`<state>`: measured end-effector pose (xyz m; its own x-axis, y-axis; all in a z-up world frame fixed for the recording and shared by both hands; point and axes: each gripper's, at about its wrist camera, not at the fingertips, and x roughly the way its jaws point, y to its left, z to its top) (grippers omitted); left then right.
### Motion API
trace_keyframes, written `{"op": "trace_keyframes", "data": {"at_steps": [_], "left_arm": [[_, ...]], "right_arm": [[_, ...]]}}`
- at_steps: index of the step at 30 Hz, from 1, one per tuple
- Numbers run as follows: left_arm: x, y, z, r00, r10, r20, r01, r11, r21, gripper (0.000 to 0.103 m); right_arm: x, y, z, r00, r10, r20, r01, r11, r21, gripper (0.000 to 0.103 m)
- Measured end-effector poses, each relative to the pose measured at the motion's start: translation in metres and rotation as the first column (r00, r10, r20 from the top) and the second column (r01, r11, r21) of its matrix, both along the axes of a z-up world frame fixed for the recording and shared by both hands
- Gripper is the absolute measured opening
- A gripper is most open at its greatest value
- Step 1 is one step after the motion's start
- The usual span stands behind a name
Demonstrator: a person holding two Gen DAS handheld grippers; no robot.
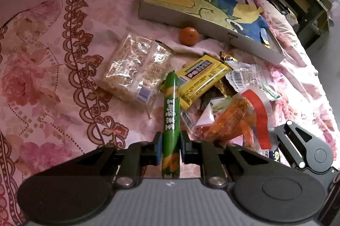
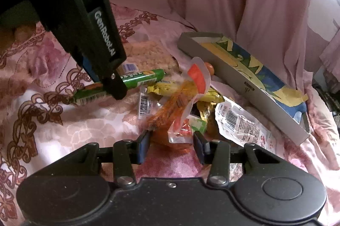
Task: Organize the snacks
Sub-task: 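Lift the sausage stick and candy pouch and carry both toward the cartoon tray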
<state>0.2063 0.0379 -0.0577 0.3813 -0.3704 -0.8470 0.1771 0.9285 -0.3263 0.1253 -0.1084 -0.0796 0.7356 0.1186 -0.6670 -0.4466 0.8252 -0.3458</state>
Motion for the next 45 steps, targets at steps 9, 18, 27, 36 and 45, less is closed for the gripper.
{"op": "trace_keyframes", "data": {"at_steps": [9,18,27,36,45], "left_arm": [[-0.005,-0.002,0.006,0.999,-0.011,0.036,0.011,1.0,-0.015,0.018],[-0.006,0.0,0.008,0.999,0.002,0.051,-0.001,1.0,-0.02,0.018],[-0.009,-0.002,0.012,0.996,-0.008,0.086,0.009,1.0,-0.017,0.018],[-0.01,0.001,0.016,0.994,0.017,0.112,-0.015,1.0,-0.026,0.018],[-0.012,0.002,0.022,0.988,0.03,0.149,-0.025,0.999,-0.036,0.018]], "right_arm": [[-0.007,0.005,-0.001,0.999,0.015,0.042,-0.013,0.999,-0.044,0.045],[-0.018,0.015,-0.008,0.989,0.077,0.123,-0.055,0.984,-0.172,0.043],[-0.034,0.025,-0.019,0.973,0.155,0.17,-0.1,0.949,-0.298,0.033],[-0.045,0.031,-0.028,0.95,0.226,0.216,-0.126,0.909,-0.396,0.032],[-0.048,0.03,-0.028,0.939,0.231,0.257,-0.105,0.899,-0.425,0.032]]}}
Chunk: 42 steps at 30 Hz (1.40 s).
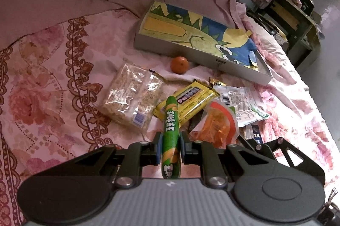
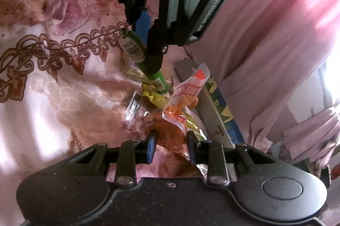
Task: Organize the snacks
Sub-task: 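Lift the sausage stick and candy pouch and carry both toward the cartoon tray, then lower the sausage stick into the tray with the left tool while the right tool drops the pouch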
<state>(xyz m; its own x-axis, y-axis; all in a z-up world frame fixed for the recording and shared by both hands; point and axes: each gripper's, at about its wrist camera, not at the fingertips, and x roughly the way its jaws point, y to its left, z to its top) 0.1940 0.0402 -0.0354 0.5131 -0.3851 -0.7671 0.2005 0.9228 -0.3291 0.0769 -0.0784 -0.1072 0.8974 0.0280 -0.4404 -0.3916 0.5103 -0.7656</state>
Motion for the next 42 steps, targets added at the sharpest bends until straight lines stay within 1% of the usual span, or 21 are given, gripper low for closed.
{"op": "trace_keyframes", "data": {"at_steps": [2,7,11,17,23,28,30,33,36,39,42], "left_arm": [[0.0,0.001,0.0,1.0,0.004,-0.003,-0.004,1.0,-0.002,0.018],[-0.002,0.007,0.003,1.0,0.021,-0.008,-0.022,0.999,-0.044,0.018],[-0.005,0.012,0.007,0.999,0.04,0.008,-0.04,0.997,-0.073,0.018],[-0.006,0.013,0.019,0.994,0.072,0.085,-0.062,0.992,-0.114,0.018],[0.02,0.003,0.032,0.976,0.125,0.181,-0.089,0.977,-0.195,0.018],[0.062,-0.018,0.034,0.949,0.162,0.27,-0.087,0.959,-0.27,0.018],[0.081,-0.027,0.03,0.943,0.173,0.284,-0.084,0.95,-0.301,0.018],[0.108,-0.04,0.02,0.944,0.178,0.279,-0.08,0.941,-0.328,0.018],[0.132,-0.051,0.005,0.949,0.179,0.261,-0.082,0.936,-0.343,0.018],[0.149,-0.058,-0.01,0.953,0.172,0.25,-0.084,0.941,-0.328,0.018],[0.162,-0.062,-0.025,0.959,0.17,0.228,-0.088,0.94,-0.329,0.018]], "right_arm": [[0.001,0.0,0.001,1.0,0.006,0.01,-0.006,1.0,-0.006,0.032],[0.001,-0.001,0.006,0.999,0.009,0.046,-0.008,1.0,-0.008,0.032],[0.001,-0.003,0.014,0.996,-0.006,0.087,0.005,1.0,0.002,0.032],[0.01,-0.011,0.026,0.99,-0.037,0.134,0.034,0.999,0.021,0.032],[0.037,-0.026,0.044,0.978,-0.118,0.173,0.103,0.99,0.094,0.032],[0.076,-0.05,0.058,0.956,-0.231,0.178,0.195,0.96,0.201,0.032],[0.092,-0.062,0.059,0.946,-0.279,0.167,0.234,0.941,0.245,0.032],[0.117,-0.077,0.059,0.931,-0.343,0.128,0.293,0.907,0.304,0.032],[0.137,-0.085,0.053,0.917,-0.386,0.098,0.335,0.881,0.335,0.032],[0.157,-0.09,0.048,0.907,-0.416,0.072,0.366,0.859,0.359,0.032],[0.173,-0.093,0.041,0.901,-0.432,0.044,0.388,0.846,0.365,0.032]]}}
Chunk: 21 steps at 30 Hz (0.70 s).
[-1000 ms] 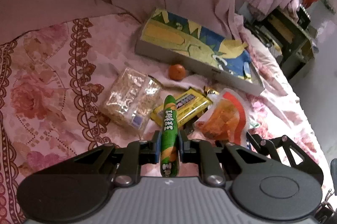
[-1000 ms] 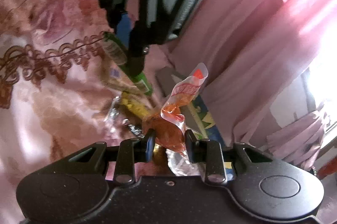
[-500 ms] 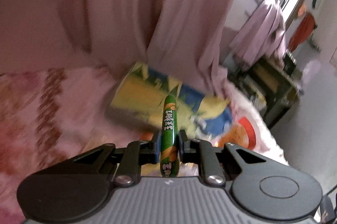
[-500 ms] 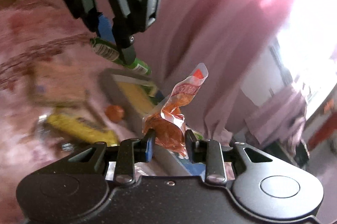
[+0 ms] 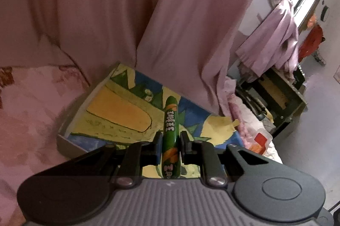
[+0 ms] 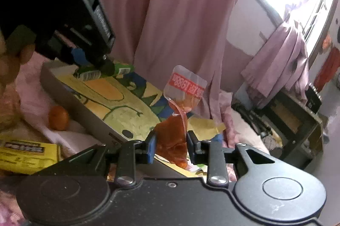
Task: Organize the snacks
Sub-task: 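Lower the sausage stick into the tray with the left tool while the right tool drops the pouch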
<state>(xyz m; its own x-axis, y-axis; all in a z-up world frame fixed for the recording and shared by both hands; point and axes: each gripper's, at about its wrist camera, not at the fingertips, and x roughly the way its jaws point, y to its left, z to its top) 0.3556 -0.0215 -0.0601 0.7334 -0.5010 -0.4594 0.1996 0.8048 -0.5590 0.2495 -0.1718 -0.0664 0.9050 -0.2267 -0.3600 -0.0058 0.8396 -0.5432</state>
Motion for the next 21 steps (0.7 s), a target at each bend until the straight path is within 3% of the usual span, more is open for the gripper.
{"op": "trace_keyframes", "data": {"at_steps": [8,21], "left_arm": [[0.012,-0.011,-0.014,0.999,-0.014,-0.033,0.016,0.998,0.055,0.018],[0.016,-0.016,-0.013,0.996,-0.019,-0.082,0.028,0.993,0.116,0.019]], "right_arm": [[0.026,-0.006,-0.014,0.998,-0.047,-0.048,0.048,0.999,0.023,0.032],[0.031,-0.015,-0.006,0.995,-0.08,-0.066,0.088,0.988,0.124,0.036]]}}
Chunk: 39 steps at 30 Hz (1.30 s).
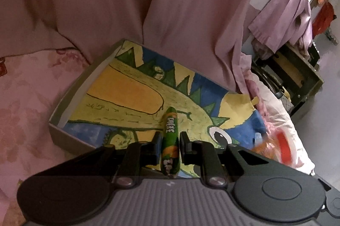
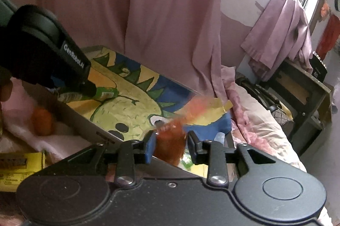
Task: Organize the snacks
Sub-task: 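Lower the sausage stick into the tray with the left tool while the right tool drops the pouch, then withdraw both tools from the tray back over the remaining snacks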
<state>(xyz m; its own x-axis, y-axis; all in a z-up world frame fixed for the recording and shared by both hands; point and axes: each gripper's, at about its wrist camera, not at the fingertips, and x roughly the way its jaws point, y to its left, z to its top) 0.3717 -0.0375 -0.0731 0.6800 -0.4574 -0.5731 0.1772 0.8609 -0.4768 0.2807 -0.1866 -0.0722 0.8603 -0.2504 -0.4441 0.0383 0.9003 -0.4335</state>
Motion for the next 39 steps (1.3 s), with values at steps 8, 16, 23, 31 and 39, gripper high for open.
{"op": "trace_keyframes", "data": {"at_steps": [8,16,23,31,39], "left_arm": [[-0.011,0.002,0.012,1.0,0.018,0.007,-0.018,0.999,0.029,0.052],[-0.041,0.016,0.044,0.995,0.053,0.079,-0.057,0.997,0.054,0.083],[-0.088,0.027,0.078,0.974,0.083,0.211,-0.108,0.988,0.108,0.1],[-0.16,0.034,0.102,0.93,0.1,0.353,-0.178,0.964,0.197,0.103],[-0.221,0.041,0.108,0.921,0.109,0.373,-0.209,0.949,0.237,0.103]], "right_arm": [[-0.013,-0.002,0.015,1.0,-0.004,0.024,0.003,0.999,0.043,0.054],[-0.049,-0.012,0.049,0.994,-0.027,0.102,0.012,0.989,0.146,0.077],[-0.09,-0.016,0.08,0.981,-0.037,0.192,0.0,0.982,0.19,0.091],[-0.145,-0.016,0.105,0.964,-0.034,0.264,-0.03,0.972,0.233,0.101],[-0.198,-0.01,0.114,0.964,-0.019,0.264,-0.056,0.96,0.273,0.102]]}}
